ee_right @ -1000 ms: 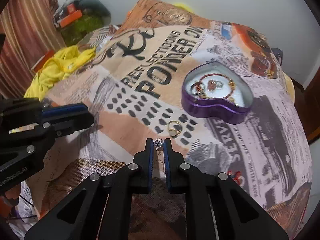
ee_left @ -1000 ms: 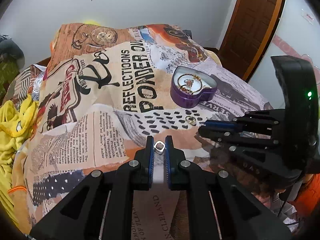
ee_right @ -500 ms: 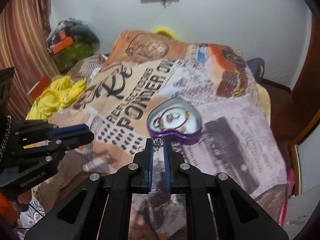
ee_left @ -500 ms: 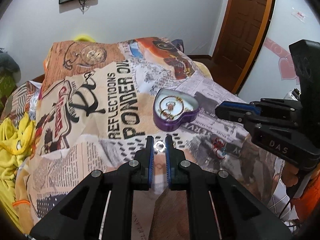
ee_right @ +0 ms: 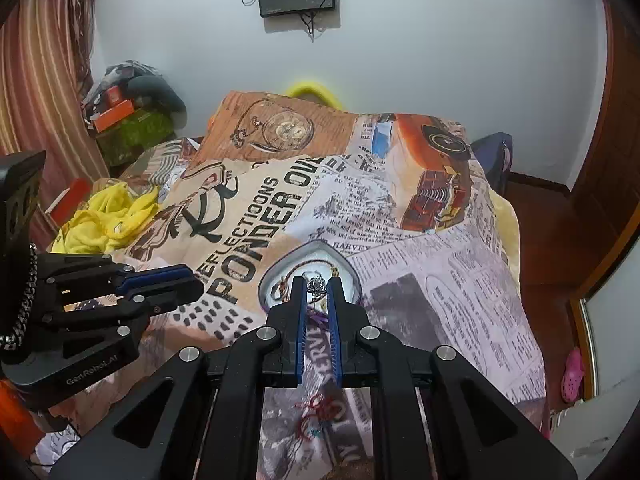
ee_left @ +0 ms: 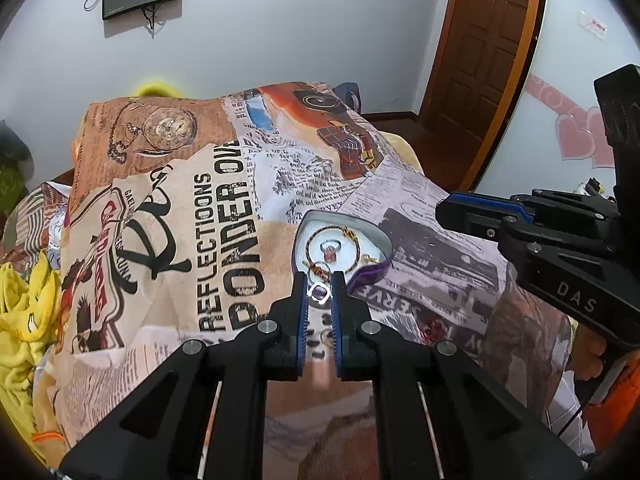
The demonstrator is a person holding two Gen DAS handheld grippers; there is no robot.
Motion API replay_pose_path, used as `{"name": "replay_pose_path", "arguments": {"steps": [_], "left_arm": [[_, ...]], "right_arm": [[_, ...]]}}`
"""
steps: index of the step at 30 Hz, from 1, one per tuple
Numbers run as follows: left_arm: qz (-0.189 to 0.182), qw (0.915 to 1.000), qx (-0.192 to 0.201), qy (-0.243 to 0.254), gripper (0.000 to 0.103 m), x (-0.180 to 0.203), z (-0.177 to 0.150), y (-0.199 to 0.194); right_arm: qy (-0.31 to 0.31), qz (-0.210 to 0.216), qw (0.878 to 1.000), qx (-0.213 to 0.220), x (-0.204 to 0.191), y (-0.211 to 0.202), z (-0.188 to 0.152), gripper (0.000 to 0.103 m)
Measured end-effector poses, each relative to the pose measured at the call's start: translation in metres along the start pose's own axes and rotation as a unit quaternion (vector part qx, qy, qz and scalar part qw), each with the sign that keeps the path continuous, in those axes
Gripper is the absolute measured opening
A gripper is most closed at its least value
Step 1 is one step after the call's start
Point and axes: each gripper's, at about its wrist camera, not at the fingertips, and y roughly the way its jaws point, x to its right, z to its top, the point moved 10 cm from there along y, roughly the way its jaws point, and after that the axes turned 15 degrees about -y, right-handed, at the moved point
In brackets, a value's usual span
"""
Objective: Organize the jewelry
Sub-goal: 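Carry the silver ring and silver charm over the purple heart tin, then release the silver ring into the tin with the left tool while the right tool releases the charm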
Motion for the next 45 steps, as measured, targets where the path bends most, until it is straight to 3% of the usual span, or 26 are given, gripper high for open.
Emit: {"name": "replay_pose_path", "arguments": {"steps": [13,26,45], "left_arm": [[-0.008,0.9997,-0.021,0.002,0.009,0.004,0.018,0.043],[-0.014,0.9981,-0.061,0.004,0.009,0.008,0.010,0.084],[-0.001,0.9968,-0.080,-0.001,0.010,0.005,0.005,0.088]], "right_arm": [[0.006,0.008,1.000,0.002,0.013,0.025,0.009,0.009],[0.031,0.041,0.998,-0.043,0.021,0.070,-0.013,0.009],[0.051,0.061,0.993,-0.082,0.023,0.082,-0.030,0.010]]}}
